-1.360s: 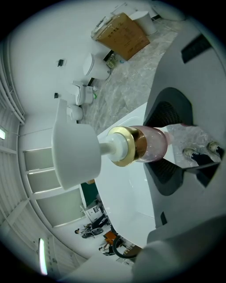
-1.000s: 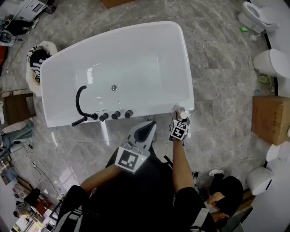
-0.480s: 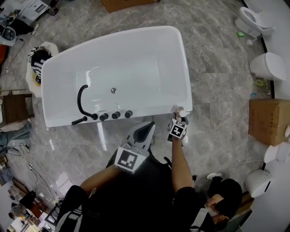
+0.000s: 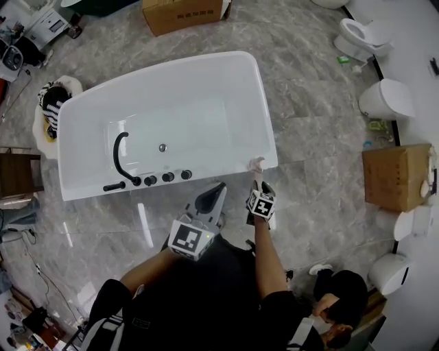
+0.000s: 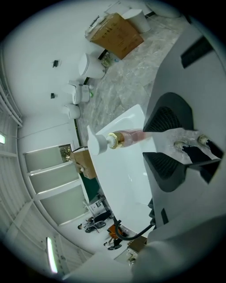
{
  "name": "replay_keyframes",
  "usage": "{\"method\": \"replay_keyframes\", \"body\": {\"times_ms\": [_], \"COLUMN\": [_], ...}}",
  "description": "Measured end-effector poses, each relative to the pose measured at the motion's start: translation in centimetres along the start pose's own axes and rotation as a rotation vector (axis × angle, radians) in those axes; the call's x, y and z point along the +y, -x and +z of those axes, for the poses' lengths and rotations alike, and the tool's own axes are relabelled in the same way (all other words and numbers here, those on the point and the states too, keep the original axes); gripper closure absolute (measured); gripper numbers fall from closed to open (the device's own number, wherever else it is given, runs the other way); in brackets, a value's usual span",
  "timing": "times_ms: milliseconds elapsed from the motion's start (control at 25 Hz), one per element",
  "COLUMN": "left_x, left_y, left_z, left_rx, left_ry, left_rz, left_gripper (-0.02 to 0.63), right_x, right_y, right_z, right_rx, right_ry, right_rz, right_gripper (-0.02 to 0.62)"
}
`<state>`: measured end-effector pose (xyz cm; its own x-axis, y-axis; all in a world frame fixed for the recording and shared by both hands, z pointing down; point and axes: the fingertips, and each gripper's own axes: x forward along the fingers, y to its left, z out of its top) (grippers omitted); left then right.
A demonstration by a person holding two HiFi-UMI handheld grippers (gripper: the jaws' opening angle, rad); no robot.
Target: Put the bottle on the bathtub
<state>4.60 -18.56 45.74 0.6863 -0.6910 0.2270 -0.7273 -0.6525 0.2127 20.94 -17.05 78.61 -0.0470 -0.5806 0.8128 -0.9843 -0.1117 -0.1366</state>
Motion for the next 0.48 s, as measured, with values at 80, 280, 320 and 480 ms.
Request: {"method": "replay_keyframes", "body": {"times_ms": [80, 280, 320, 480], "left_x": [-1.1, -4.0, -4.4, -5.6], "left_y": [1.2, 4.9, 5.6, 8.6], "left_z": [-0.4, -0.9, -0.8, -0.7], "left_rx": [0.008, -0.011, -0.017, -0.038], "left_ry": [0.000, -0.009, -0.015, -0.037], "left_rz": [-0.010, -0.006, 0.002, 0.038], "left_gripper": [0.591, 0.591, 0.591, 0.591], "right_x": [0.5, 1.5, 1.8, 3.5], "right_y": [2.4, 9.2, 10.7, 15.9], "right_z": [-0.3, -0.8, -0.8, -1.0], "right_rx": [-0.029, -0.124, -0.150, -0.229], "right_ry": [0.019, 0.050, 0.051, 0.041], "right_rz": [0.015, 0.024, 0.034, 0.078], "right_gripper": [0.477, 0.560, 0.569, 0.581]}}
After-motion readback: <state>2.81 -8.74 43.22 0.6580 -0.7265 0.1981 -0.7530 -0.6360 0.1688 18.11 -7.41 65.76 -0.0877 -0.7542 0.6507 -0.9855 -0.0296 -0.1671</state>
